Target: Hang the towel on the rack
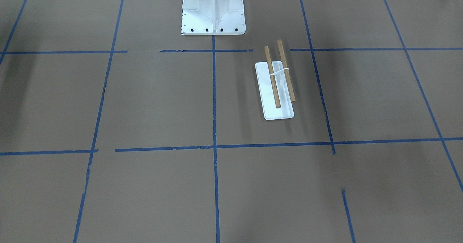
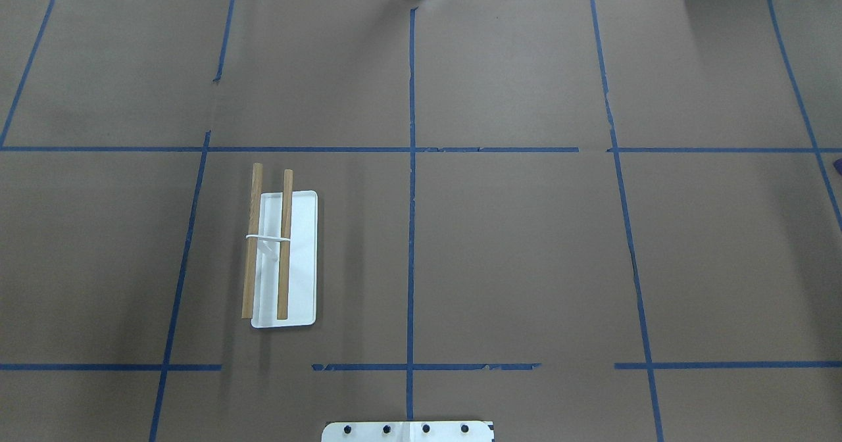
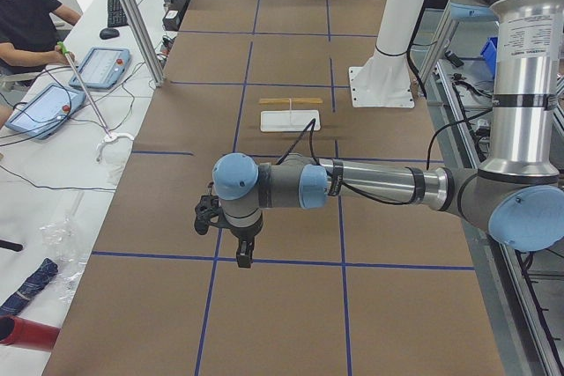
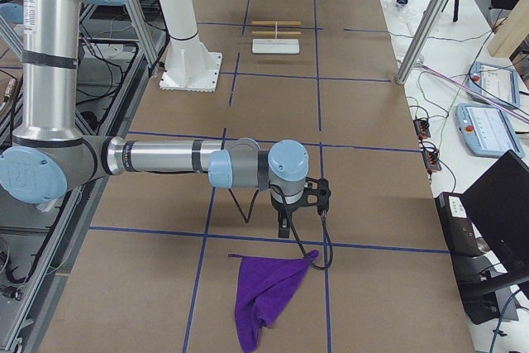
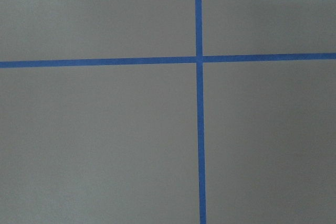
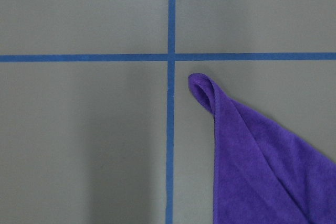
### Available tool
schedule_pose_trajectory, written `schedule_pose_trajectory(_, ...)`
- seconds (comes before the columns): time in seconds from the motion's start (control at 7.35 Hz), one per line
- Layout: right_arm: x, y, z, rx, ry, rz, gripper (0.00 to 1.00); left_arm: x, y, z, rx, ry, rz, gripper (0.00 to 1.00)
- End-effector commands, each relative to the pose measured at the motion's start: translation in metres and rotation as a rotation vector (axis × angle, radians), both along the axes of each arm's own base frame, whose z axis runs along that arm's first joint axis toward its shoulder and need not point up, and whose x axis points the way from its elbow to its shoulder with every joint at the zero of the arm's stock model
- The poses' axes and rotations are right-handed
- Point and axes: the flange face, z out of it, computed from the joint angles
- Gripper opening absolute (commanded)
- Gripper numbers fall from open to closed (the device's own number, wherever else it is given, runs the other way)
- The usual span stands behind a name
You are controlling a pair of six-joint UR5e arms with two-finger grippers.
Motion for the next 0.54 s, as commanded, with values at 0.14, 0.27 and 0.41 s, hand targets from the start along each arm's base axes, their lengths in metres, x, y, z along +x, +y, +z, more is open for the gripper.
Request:
schedule_pose_trajectory(0.14,0.0,0.019,0.123,0.203,0.026,-0.157,1.0,0.006,-0.003,-0.009,0.03,0.052,0.007,1.0)
schedule_pose_trajectory(0.27,0.0,0.021,0.131,0.247,0.054,-0.217,1.0,0.007,-0.003,-0.009,0.029,0.057,0.007,1.0)
schedule_pose_trajectory(0.41,-0.003,0.023,0.14,0.253,0.099,-0.259,1.0,0.007,-0.005,-0.011,0.033,0.056,0.007,1.0)
